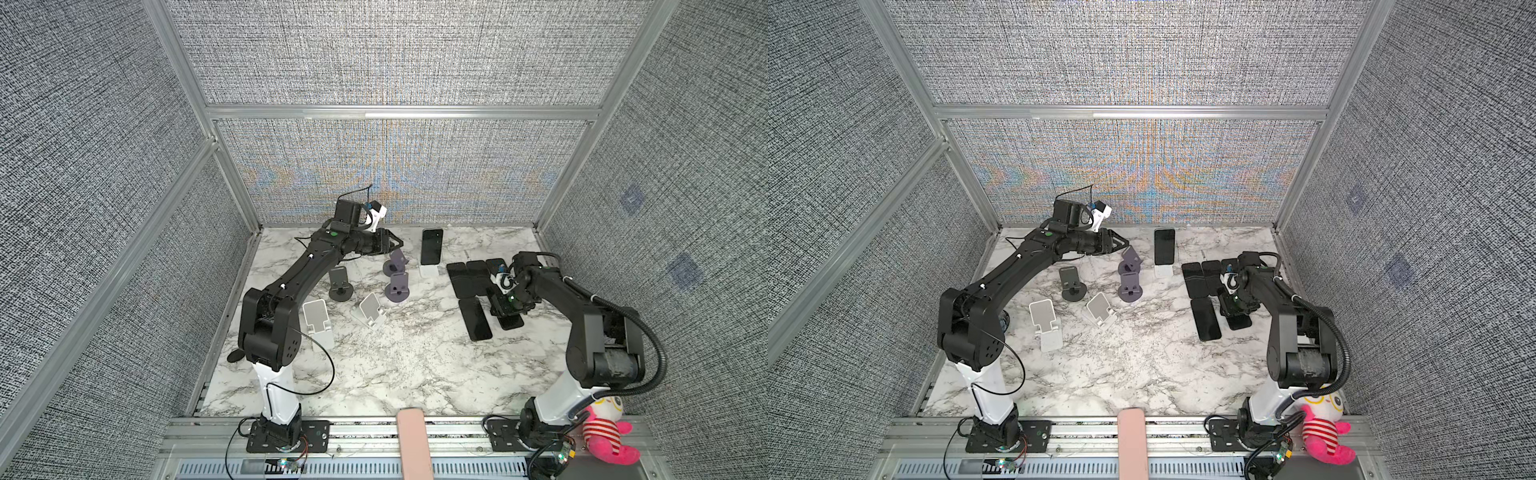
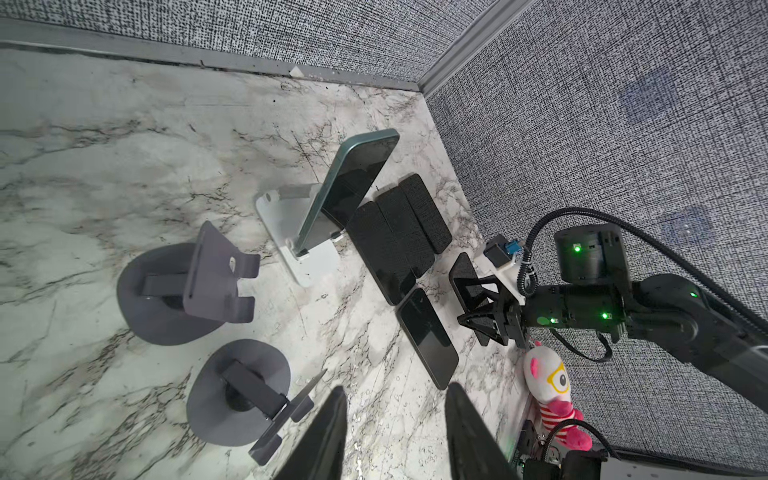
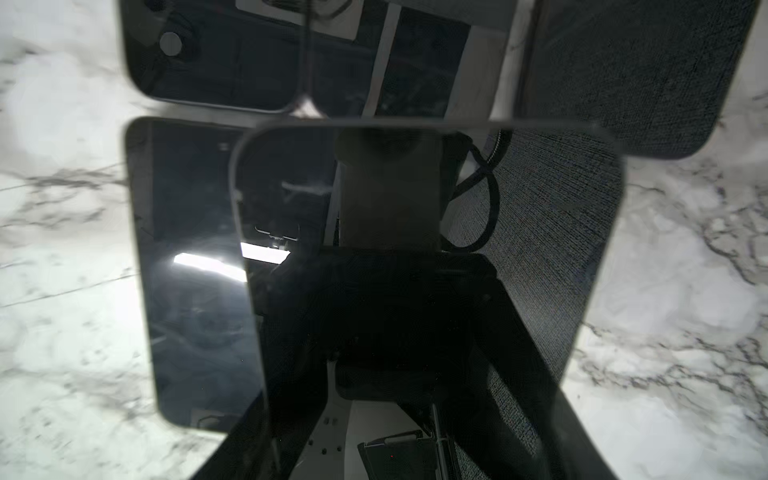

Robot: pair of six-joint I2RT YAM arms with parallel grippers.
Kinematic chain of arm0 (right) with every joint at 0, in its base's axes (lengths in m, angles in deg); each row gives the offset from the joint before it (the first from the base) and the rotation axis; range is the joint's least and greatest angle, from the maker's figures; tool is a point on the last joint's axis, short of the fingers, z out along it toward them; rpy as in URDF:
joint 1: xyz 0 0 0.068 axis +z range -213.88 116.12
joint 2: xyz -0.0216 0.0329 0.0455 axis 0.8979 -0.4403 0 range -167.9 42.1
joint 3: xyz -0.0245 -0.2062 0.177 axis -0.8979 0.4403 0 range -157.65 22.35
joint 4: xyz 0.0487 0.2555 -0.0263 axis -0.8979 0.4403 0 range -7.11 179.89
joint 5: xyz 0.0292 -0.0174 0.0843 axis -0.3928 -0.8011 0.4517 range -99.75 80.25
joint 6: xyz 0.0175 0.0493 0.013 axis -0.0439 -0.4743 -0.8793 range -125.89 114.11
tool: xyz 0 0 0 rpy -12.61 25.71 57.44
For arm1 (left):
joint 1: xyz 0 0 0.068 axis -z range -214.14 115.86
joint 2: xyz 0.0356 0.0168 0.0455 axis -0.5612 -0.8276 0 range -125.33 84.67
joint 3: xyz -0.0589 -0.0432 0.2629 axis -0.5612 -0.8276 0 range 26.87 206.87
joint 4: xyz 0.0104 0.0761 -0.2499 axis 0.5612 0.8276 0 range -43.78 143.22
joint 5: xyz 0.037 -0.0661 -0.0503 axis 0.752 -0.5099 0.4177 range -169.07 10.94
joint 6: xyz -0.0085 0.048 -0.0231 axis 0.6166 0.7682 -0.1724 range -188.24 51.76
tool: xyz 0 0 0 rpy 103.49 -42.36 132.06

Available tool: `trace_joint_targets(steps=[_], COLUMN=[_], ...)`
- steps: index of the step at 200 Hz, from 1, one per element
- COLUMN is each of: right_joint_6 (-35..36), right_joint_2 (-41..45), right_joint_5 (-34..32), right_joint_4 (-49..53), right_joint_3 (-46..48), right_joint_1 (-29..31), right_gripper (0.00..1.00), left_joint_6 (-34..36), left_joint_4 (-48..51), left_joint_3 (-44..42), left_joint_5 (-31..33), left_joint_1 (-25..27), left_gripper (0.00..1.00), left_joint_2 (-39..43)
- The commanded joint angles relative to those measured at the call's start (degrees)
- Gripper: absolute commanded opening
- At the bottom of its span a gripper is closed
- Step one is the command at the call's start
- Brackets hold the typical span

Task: Remove the phone from the phone stand
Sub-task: 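Carry the phone with the right gripper and lower it beside the flat phones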

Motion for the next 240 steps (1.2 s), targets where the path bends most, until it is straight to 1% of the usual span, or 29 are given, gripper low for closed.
trace_joint_targets(steps=[1,32,56,74,94,110,129,157,170,181,198,225,240], right_joint_6=[0.92,-0.02,-1.31,-2.26,-3.62,-4.26,-4.69,-5.07,-5.70,-5.98,-6.16,-7.04,-7.11], right_joint_2=[-0.97,-2.40,-3.29,-3.34,-3.47,-3.87,-3.79,-4.22,-4.87,-5.14,-5.65,-6.20,-6.69], right_joint_5=[1.34,1.67,-0.30,-0.54,-0.90,-2.22,-2.48,-2.18,-1.71,-1.52,-1.56,-1.36,-1.17], right_joint_4=[-1.52,-1.54,-1.49,-1.63,-1.40,-0.59,-0.27,0.03,1.29,1.92,2.68,3.65,4.31], right_joint_3=[-0.23,0.00,0.44,0.82,1.09,0.91,0.94,0.57,-0.42,-0.82,-0.92,-1.09,-1.37], right_joint_1=[0.09,0.07,0.14,0.15,0.47,0.83,1.10,1.33,1.51,1.63,1.86,1.98,2.00], right_gripper=[0.08,0.08,0.10,0.15,0.23,0.27,0.36,0.38,0.43,0.49,0.51,0.62,0.64], left_joint_6=[0.43,-0.08,-0.34,-0.20,0.01,-0.14,-0.22,-0.23,-0.31,-0.39,-0.45,-0.52,-0.69], left_joint_4=[-2.87,-3.83,-4.09,-3.97,-3.75,-3.70,-3.74,-3.92,-4.01,-4.10,-4.14,-4.15,-4.10], left_joint_3=[-0.29,-1.07,-1.45,-1.73,-2.01,-2.22,-2.41,-2.58,-2.41,-2.42,-2.41,-2.24,-1.98], left_joint_5=[-1.07,-1.13,-0.99,-0.76,-0.24,-0.22,-0.30,-0.01,-0.05,-0.20,-0.34,0.05,0.04], left_joint_1=[-0.04,0.00,0.13,0.13,0.08,0.19,0.22,0.44,0.52,0.55,0.58,0.57,0.62], left_gripper=[0.41,0.41,0.41,0.41,0.41,0.41,0.41,0.41,0.41,0.41,0.41,0.41,0.41], left_joint_2=[-0.15,-0.29,-0.31,-0.05,0.27,0.27,0.24,0.06,-0.03,-0.19,-0.13,-0.15,-0.36])
